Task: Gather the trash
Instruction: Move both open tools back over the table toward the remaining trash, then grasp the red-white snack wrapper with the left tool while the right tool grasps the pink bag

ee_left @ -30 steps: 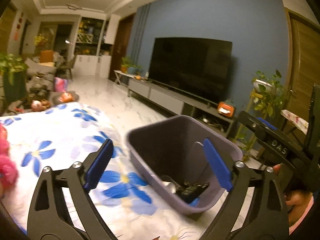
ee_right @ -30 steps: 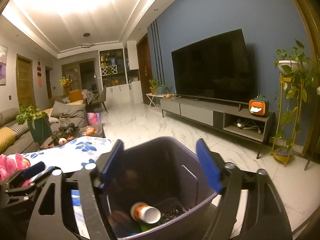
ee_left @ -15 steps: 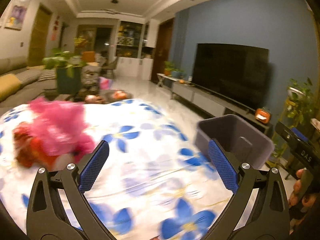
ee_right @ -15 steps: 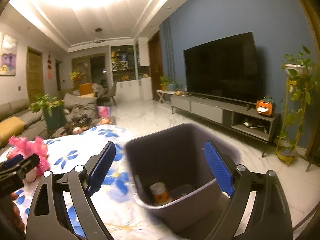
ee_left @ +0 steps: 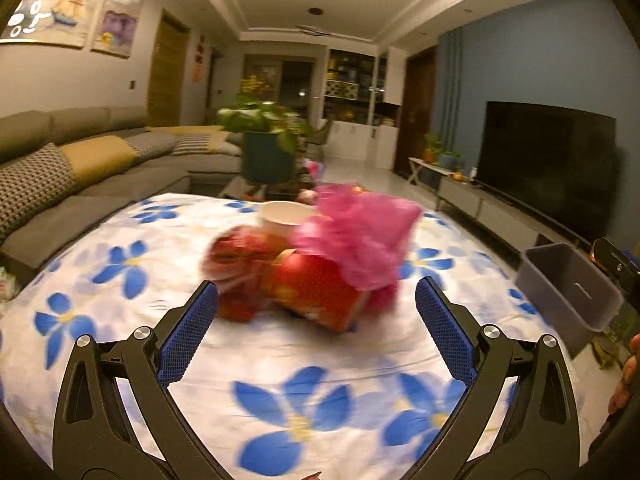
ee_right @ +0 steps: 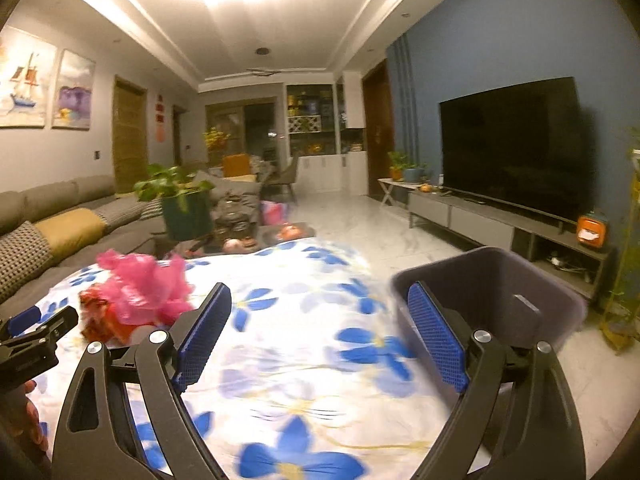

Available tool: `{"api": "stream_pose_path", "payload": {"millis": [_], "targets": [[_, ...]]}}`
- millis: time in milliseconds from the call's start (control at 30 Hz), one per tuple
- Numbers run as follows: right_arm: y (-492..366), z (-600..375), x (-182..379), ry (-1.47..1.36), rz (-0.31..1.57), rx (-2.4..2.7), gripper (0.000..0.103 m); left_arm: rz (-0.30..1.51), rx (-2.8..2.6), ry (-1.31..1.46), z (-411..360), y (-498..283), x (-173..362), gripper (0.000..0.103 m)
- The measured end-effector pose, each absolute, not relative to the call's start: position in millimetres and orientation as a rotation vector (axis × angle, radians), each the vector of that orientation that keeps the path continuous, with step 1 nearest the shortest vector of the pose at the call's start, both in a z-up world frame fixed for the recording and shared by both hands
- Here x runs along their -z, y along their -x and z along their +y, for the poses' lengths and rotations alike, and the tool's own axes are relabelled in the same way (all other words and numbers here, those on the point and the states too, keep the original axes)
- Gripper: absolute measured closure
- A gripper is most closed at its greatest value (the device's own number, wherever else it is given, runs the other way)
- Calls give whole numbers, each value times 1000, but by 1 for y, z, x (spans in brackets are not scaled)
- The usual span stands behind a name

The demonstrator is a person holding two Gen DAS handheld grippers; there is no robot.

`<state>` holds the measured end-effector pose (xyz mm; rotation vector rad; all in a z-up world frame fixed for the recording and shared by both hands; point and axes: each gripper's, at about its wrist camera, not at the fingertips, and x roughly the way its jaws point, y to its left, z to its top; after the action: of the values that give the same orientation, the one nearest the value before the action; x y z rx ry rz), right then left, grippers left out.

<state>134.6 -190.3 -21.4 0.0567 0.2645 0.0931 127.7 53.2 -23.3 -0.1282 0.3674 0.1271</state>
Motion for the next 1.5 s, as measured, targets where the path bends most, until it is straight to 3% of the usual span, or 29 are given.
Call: {"api": "stream_pose_path", "payload": {"millis": [467, 933, 1133, 1200, 1300, 1500], "targets": [[-177, -88, 32, -3, 309, -261, 16, 360, -277, 200, 135, -116, 31, 6], [-242, -29, 53, -37, 403, -393, 16, 363, -319, 209, 165, -124, 36, 6], [-246, -20, 63, -23, 436, -454, 59, 365, -298, 206, 167, -130, 36, 6], [-242, -21, 63, -19, 426, -473, 82, 364, -284, 208, 166, -134, 36, 6], [-233, -25, 59, -13, 392, -476, 92, 370, -265, 202, 161, -141, 38, 6], [-209, -48, 44, -23, 313, -427, 92, 406, -195, 209, 150, -166, 42, 6]]}}
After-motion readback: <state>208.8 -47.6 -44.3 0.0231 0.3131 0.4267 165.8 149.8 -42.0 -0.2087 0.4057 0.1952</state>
